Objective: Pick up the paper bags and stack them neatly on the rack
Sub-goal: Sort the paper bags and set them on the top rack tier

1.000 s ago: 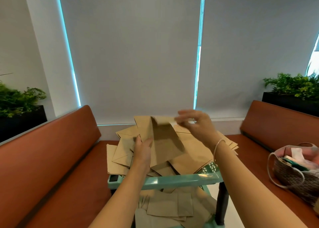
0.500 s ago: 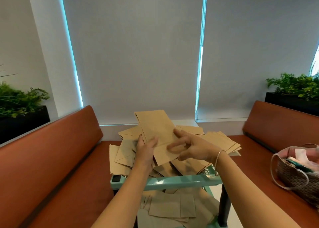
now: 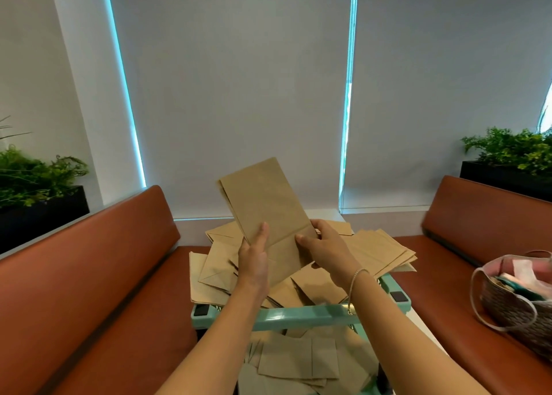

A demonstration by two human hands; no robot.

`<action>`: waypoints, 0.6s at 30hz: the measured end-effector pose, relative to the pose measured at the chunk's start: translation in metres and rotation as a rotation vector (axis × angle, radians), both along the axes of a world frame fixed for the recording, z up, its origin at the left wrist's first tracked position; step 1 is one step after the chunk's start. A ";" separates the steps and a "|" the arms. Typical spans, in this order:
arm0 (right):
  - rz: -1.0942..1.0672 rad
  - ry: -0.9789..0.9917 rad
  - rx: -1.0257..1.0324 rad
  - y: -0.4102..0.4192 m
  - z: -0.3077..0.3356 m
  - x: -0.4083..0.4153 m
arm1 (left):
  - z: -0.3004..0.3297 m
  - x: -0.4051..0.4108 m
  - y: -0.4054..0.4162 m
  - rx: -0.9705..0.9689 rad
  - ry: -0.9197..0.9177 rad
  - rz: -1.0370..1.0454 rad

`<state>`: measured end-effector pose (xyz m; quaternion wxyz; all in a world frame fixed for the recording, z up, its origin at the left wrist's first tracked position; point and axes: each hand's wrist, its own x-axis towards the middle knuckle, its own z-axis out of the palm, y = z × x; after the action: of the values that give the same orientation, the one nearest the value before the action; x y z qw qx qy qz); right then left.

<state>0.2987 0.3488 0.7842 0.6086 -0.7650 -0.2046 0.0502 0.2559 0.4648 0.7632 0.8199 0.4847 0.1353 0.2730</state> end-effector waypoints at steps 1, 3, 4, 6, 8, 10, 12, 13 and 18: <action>0.006 -0.020 -0.031 -0.001 -0.001 0.000 | -0.001 0.000 0.001 0.004 0.011 -0.005; 0.017 -0.052 -0.077 -0.002 -0.002 0.002 | -0.002 0.002 0.003 0.005 0.018 -0.024; 0.022 -0.063 -0.090 -0.002 -0.001 0.002 | -0.002 0.002 0.005 0.001 0.016 -0.040; 0.043 -0.073 -0.106 -0.005 0.000 0.003 | 0.004 0.004 0.009 0.017 0.013 -0.045; 0.093 -0.057 -0.120 -0.010 0.002 0.006 | 0.016 0.005 0.016 0.015 -0.020 -0.010; 0.156 -0.027 -0.142 -0.017 0.004 0.008 | 0.034 0.007 0.028 -0.017 -0.098 0.036; 0.198 -0.011 -0.180 -0.024 0.006 0.010 | 0.051 0.010 0.042 0.005 -0.176 0.074; 0.213 -0.005 -0.193 -0.027 0.006 0.010 | 0.056 0.011 0.048 0.046 -0.194 0.087; 0.267 -0.017 -0.193 -0.022 0.007 0.005 | 0.060 0.018 0.055 0.153 -0.206 0.065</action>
<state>0.3037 0.3264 0.7914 0.5183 -0.7865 -0.3036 0.1435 0.2742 0.5197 0.8232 0.7807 0.5106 0.0450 0.3574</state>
